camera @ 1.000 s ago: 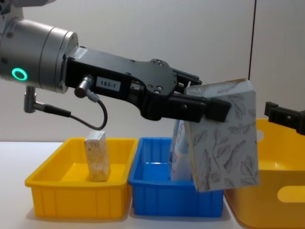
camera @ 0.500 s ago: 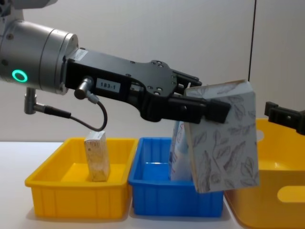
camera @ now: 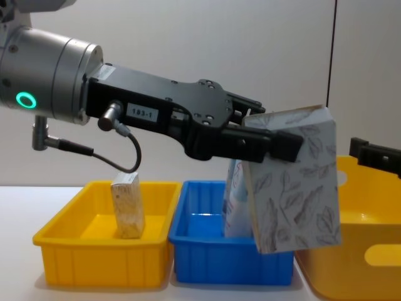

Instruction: Bimanual collaborative sorting of washing and personal care products

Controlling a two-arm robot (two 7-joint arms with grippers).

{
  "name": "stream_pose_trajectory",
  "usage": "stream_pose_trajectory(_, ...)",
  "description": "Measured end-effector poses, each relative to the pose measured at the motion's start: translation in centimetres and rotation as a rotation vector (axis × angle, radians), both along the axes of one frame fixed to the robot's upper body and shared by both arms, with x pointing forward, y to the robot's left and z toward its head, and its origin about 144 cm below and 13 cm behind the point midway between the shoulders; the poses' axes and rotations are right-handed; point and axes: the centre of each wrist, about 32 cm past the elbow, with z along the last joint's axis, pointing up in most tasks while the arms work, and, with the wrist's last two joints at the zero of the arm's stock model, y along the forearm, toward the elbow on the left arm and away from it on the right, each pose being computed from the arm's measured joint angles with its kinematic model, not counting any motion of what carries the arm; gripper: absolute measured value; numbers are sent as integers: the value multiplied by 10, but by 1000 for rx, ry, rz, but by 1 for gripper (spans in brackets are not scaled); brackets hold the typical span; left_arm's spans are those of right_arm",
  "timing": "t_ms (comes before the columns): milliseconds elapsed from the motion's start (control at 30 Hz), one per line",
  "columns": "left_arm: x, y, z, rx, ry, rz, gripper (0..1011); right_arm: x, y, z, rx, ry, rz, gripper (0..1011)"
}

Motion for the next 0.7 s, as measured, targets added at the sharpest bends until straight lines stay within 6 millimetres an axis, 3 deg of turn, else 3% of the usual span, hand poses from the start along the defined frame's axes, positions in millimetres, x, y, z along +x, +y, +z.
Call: stream_pose_trajectory(700, 0, 0, 0, 0, 0, 0, 342, -4, -61, 25, -36, 56, 287, 1002)
